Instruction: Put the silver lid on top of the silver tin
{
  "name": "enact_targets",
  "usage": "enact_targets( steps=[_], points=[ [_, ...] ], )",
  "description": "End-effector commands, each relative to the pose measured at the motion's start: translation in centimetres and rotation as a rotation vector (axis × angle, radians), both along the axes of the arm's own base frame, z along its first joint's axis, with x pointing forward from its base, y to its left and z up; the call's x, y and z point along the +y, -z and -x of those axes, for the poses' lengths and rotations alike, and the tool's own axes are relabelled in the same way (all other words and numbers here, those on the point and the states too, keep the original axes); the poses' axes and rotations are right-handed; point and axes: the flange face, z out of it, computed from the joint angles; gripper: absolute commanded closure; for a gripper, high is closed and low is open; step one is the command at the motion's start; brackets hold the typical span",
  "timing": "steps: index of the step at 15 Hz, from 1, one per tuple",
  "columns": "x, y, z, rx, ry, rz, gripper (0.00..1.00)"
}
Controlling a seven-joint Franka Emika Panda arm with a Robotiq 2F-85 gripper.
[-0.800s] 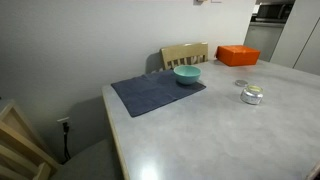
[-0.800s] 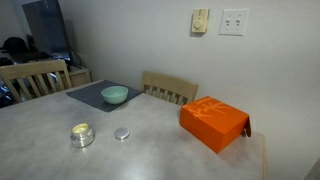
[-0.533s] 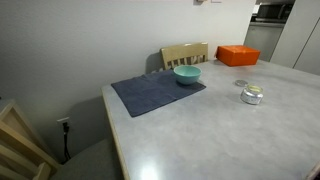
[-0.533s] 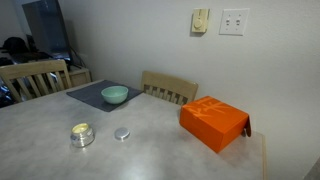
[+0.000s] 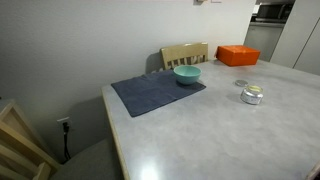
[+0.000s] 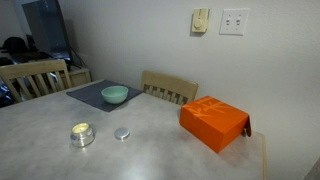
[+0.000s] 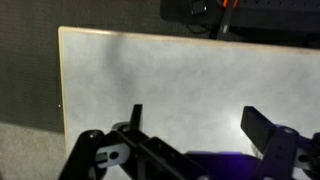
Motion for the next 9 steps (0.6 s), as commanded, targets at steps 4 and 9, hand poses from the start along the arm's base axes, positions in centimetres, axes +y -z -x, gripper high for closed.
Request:
enact_targets(
  steps=[4,9],
  points=[
    [2.6,1.3,-4.5,-0.389,0.096,-0.094,0.0],
    [3.8,2.9,-5.5,-0.427,0.078,-0.101,0.0]
  ],
)
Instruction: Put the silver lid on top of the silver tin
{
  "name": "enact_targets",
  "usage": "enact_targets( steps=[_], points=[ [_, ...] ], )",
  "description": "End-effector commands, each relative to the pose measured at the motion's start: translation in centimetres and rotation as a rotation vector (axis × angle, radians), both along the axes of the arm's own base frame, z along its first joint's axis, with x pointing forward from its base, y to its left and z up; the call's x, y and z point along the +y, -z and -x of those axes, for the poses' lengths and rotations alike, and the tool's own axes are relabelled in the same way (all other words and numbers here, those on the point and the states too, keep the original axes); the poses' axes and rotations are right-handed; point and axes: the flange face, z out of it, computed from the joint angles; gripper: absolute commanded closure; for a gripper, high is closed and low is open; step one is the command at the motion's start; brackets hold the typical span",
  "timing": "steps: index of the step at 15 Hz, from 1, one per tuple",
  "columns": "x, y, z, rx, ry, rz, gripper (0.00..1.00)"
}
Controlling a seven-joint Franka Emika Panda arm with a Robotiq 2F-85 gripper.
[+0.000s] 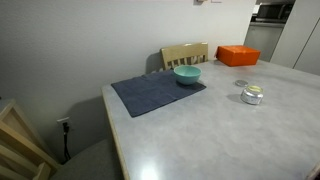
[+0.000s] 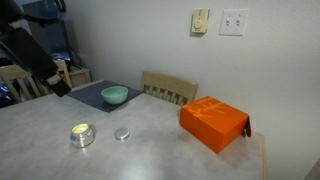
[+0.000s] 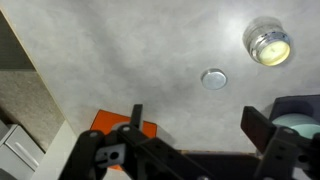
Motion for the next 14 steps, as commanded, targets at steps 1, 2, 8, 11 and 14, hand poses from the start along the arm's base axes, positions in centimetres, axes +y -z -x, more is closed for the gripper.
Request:
enact_targets(
  steps=[1,2,8,11,14],
  points=[
    [0.1,0.0,-0.1,0.004,-0.001,0.001,0.0],
    [0.0,-0.2,-0.1,-0.001,0.001,0.003,0.0],
    [-0.1,-0.4,-1.4,-0.085,0.07,-0.177,0.0],
    [0.5,1.4,-3.2,-0.068,0.155,-0.314,0.0],
    [1.8,4.5,-5.4,0.017,0.182,-0.338,0.0]
  ],
)
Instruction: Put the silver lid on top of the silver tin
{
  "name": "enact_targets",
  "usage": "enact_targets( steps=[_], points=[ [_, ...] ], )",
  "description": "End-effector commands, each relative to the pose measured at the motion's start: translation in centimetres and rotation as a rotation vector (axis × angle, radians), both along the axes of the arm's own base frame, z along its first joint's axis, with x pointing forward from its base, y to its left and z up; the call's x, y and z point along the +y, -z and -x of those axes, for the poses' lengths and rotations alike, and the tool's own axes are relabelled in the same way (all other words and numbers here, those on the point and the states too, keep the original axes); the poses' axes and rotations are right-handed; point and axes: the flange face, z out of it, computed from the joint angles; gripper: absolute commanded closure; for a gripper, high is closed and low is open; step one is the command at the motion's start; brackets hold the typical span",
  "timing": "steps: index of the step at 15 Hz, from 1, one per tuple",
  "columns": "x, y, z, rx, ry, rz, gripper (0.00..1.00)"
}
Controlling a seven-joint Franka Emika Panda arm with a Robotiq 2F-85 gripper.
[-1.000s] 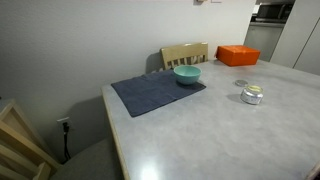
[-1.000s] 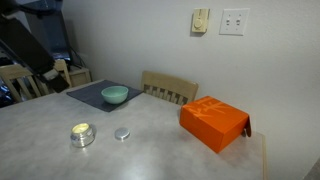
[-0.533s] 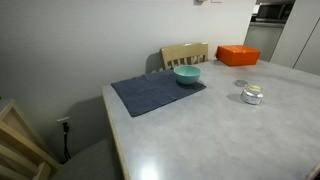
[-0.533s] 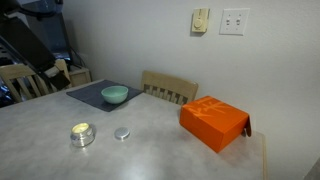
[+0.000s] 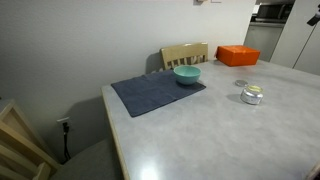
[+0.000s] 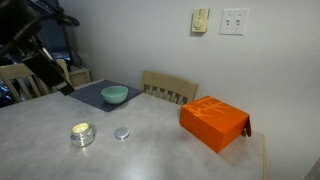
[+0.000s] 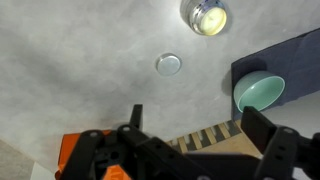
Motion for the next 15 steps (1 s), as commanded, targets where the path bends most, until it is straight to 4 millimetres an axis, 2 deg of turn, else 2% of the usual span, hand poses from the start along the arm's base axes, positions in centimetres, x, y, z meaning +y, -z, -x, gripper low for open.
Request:
enact_targets(
  steps=[1,2,3,5,8,10,15],
  points=[
    [1.0,4.3,-3.8,0.121,0.009,-0.008,0.0],
    [1.3,4.9,-4.4,0.143,-0.01,-0.004,0.0],
    [1.0,3.1,-2.1,0.09,-0.003,-0.009,0.0],
    [1.5,4.7,-3.4,0.134,-0.013,0.002,0.0],
    [1.8,5.3,-4.3,0.145,0.03,0.028,0.0],
    [2.0,6.2,-5.8,0.134,0.1,0.029,0.0],
    [3.8,10.8,-10.1,0.224,0.195,0.086,0.0]
  ],
)
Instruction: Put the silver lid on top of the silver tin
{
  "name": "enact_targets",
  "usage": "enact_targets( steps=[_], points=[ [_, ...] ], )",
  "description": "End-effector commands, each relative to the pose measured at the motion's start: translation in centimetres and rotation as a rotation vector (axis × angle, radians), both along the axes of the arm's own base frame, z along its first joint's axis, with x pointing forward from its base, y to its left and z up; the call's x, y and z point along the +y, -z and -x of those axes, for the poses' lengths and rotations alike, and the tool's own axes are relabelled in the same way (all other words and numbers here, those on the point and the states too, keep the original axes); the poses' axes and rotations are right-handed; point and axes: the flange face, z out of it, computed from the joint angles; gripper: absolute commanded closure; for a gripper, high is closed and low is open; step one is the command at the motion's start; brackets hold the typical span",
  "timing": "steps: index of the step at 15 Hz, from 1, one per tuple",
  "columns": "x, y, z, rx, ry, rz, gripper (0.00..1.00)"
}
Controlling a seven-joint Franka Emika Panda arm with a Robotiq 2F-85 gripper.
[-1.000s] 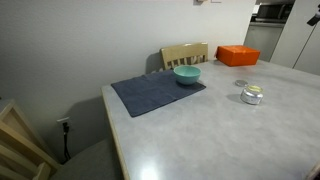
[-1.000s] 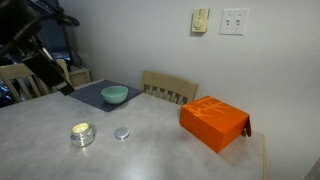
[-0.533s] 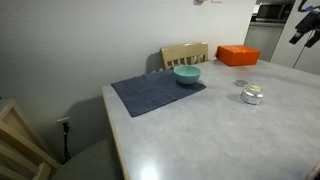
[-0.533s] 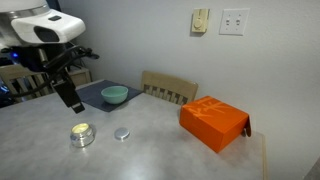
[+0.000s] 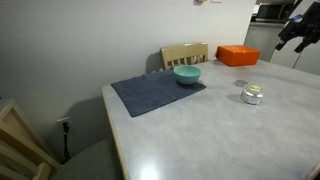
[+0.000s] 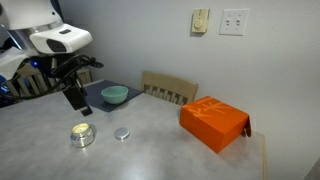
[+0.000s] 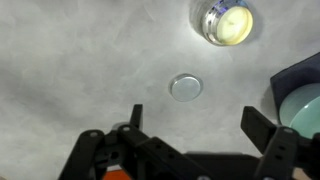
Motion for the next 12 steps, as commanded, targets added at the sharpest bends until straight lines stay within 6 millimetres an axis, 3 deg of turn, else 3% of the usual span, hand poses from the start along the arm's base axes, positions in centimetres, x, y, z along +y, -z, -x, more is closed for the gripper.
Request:
enact_targets(
  steps=[1,5,6,8,12],
  points=[
    [0.3,3.8,-4.0,0.086,0.062,0.05,0.0],
    [0.7,7.4,-6.6,0.222,0.124,0.136,0.0],
    [1.0,6.0,-4.9,0.158,0.097,0.096,0.0],
    [0.9,7.3,-6.0,0.197,0.118,0.118,0.0],
    [1.1,8.0,-6.3,0.217,0.129,0.121,0.0]
  ],
)
